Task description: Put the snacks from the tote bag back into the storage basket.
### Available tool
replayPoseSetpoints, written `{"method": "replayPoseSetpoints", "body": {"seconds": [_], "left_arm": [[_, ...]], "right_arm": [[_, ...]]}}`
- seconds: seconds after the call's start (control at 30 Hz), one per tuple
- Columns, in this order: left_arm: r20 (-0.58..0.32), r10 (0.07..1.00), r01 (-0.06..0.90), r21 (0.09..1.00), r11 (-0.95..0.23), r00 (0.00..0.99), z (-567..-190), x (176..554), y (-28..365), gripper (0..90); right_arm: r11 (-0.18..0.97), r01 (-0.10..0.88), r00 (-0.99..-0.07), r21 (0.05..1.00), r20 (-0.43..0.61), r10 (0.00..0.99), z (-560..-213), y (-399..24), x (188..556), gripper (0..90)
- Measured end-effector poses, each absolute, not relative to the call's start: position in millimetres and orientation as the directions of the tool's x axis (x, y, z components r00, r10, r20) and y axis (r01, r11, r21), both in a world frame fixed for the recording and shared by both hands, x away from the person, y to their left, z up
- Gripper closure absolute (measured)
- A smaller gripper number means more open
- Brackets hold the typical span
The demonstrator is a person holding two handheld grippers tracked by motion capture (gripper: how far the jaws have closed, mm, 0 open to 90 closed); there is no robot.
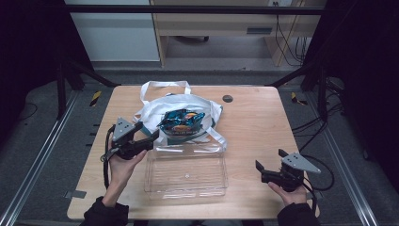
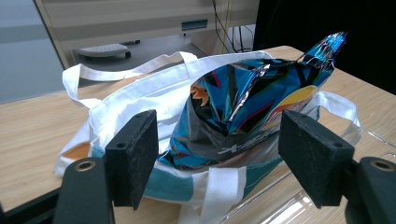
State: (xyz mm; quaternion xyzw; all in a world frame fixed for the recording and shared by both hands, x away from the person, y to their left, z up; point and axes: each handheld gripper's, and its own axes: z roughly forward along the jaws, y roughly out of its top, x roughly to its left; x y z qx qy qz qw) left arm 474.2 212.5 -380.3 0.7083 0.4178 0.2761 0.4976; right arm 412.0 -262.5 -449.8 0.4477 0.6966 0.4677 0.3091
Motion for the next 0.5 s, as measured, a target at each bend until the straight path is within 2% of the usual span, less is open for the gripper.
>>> {"method": "replayPoseSetpoints", "body": {"seconds": [0.5], "left_arm": [[-0.001,0.861,0.314,0.931,-0.185,0.509,-378.8,485.2,195.5,32.2]], "right_arm": [[0.16,0.334,-0.411,0.929,-0.009,0.911,-449.8,-263.0,411.8,5.3]]}}
